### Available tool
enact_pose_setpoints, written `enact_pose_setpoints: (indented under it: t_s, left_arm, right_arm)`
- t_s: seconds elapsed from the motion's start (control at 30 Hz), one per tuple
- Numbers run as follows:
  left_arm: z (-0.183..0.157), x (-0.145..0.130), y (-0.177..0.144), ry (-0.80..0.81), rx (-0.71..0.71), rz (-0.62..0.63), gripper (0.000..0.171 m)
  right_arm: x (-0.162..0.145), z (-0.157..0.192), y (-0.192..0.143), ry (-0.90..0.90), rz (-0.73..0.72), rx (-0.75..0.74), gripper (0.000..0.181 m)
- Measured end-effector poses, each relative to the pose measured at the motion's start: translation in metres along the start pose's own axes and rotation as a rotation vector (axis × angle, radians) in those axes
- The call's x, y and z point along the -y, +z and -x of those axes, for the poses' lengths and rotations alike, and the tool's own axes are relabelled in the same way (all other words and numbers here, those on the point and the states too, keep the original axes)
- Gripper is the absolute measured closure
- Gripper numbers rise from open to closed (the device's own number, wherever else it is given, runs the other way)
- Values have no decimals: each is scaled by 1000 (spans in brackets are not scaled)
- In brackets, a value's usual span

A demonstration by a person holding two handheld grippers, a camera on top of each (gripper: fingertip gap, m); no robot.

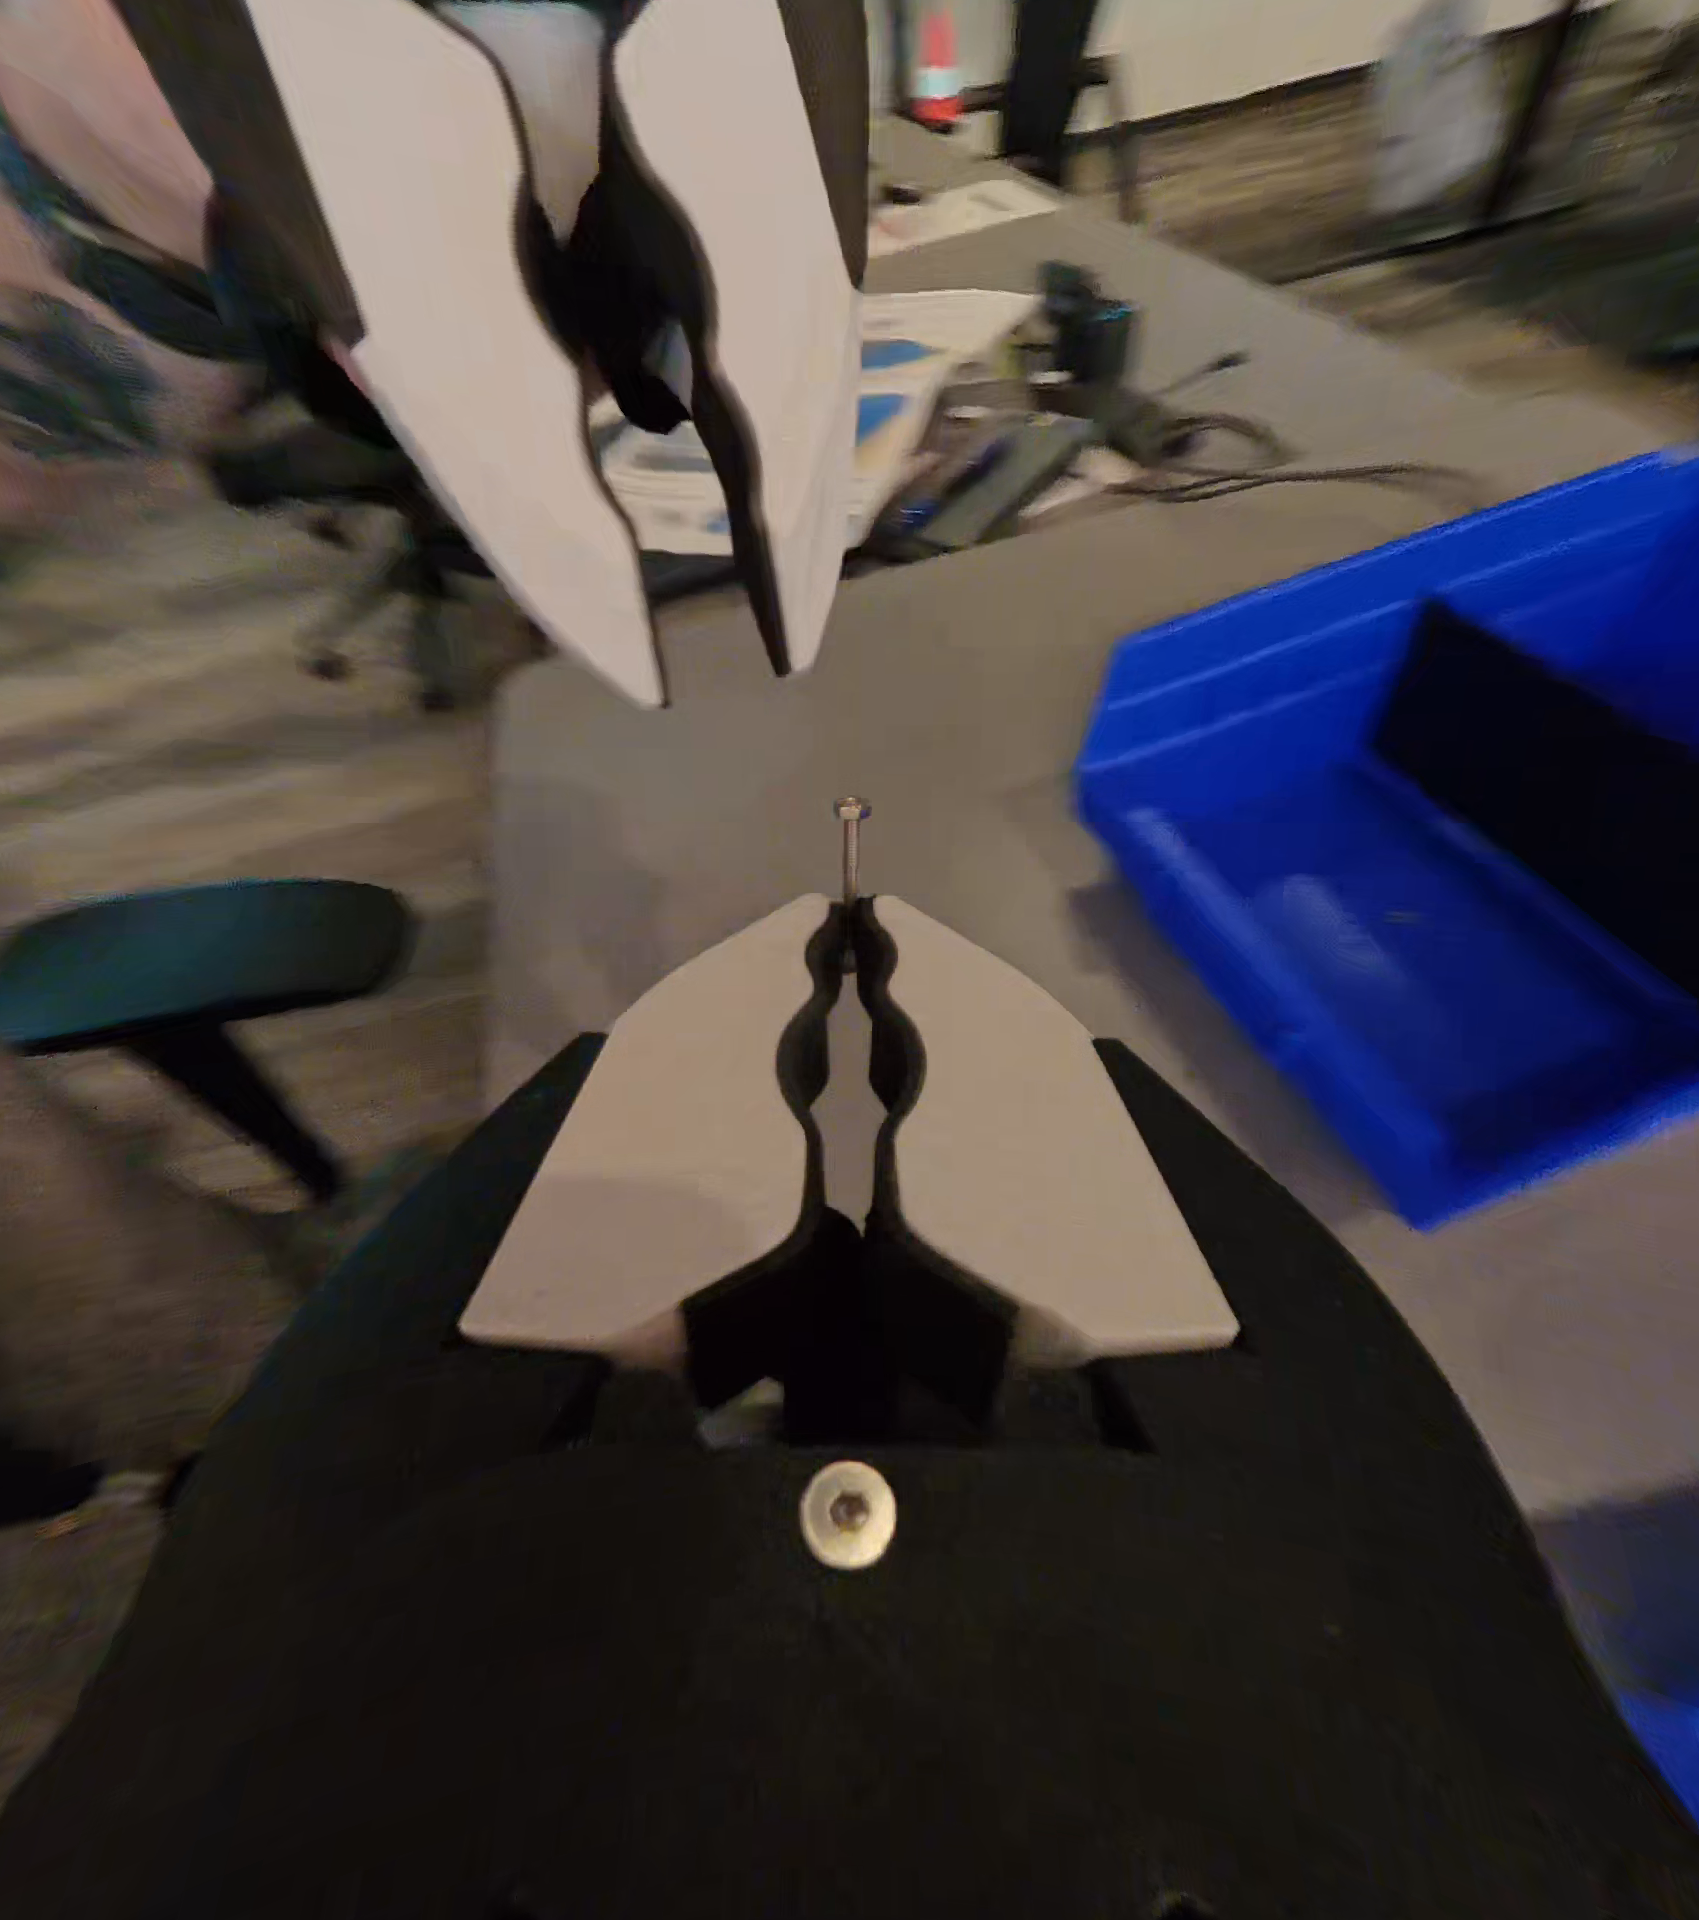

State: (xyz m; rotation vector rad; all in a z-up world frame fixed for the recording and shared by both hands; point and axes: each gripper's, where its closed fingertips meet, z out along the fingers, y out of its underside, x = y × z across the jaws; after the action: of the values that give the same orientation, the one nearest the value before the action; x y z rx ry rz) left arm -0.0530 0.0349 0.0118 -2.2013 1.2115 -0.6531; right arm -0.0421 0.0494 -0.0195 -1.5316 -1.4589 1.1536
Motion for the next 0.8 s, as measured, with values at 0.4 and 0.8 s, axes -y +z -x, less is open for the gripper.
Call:
enact_pose_setpoints:
  t_s: [0.4, 0.8]
  left_arm:
    - [10, 3, 19, -81, -8, 44, 158]
    - [9, 0, 24, -59, -27, 66, 166]
  right_arm:
    - [-1, -6, 6, -262, 163, -324, 179]
    - [-2, -5, 7, -253, 177, -296, 179]
